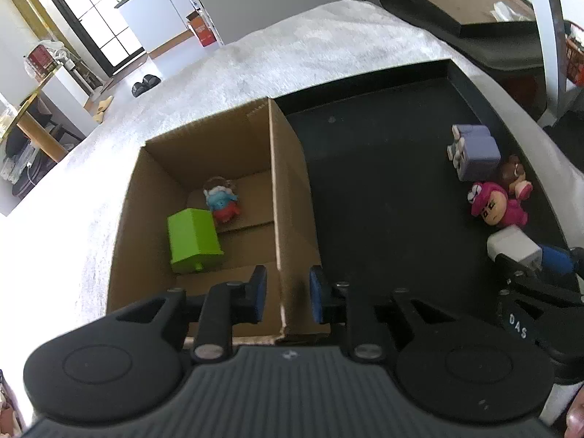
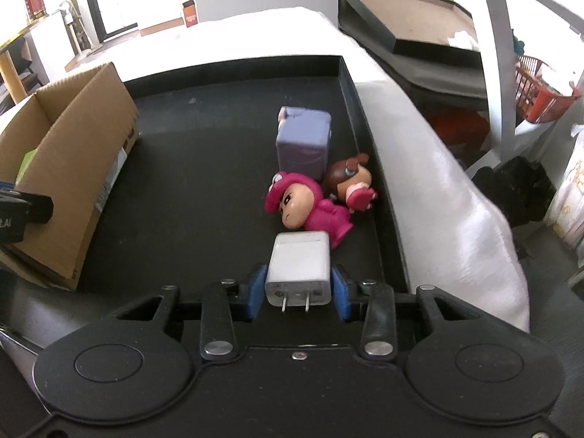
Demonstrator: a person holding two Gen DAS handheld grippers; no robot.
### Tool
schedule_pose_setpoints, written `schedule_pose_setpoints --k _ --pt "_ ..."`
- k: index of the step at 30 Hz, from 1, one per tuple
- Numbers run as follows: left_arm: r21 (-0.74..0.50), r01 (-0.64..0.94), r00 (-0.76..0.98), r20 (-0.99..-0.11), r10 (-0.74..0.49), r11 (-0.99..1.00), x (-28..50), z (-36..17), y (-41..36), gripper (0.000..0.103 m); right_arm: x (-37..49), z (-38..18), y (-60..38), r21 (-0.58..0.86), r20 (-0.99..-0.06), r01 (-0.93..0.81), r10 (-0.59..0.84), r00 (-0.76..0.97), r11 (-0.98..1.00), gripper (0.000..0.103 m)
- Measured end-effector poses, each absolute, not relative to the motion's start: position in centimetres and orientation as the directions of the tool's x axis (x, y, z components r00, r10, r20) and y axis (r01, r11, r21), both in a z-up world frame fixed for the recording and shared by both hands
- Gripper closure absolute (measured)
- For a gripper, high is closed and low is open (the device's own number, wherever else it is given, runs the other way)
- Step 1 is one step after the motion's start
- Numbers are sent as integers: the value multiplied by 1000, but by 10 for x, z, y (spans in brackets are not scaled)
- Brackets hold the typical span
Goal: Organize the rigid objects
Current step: 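Close the right gripper on the white plug charger and lift it, then carry the white charger with the right gripper over the cardboard box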
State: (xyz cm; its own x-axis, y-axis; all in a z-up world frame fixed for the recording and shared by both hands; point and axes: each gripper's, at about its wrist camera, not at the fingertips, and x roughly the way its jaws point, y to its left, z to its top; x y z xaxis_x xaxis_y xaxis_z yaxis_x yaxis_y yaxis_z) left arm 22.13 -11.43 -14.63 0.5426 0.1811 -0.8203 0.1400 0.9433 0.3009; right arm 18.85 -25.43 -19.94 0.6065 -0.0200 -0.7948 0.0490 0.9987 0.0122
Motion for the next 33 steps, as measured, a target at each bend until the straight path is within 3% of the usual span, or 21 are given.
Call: schedule_pose_setpoints --k 18,33 --pt "262 78 585 -793 169 962 209 -111 -83 58 175 -149 -226 -28 -740 -31 0 672 999 67" --pt "234 2 600 -778 186 972 207 -96 -40 54 175 -116 -197 -60 -704 -90 21 710 994 66"
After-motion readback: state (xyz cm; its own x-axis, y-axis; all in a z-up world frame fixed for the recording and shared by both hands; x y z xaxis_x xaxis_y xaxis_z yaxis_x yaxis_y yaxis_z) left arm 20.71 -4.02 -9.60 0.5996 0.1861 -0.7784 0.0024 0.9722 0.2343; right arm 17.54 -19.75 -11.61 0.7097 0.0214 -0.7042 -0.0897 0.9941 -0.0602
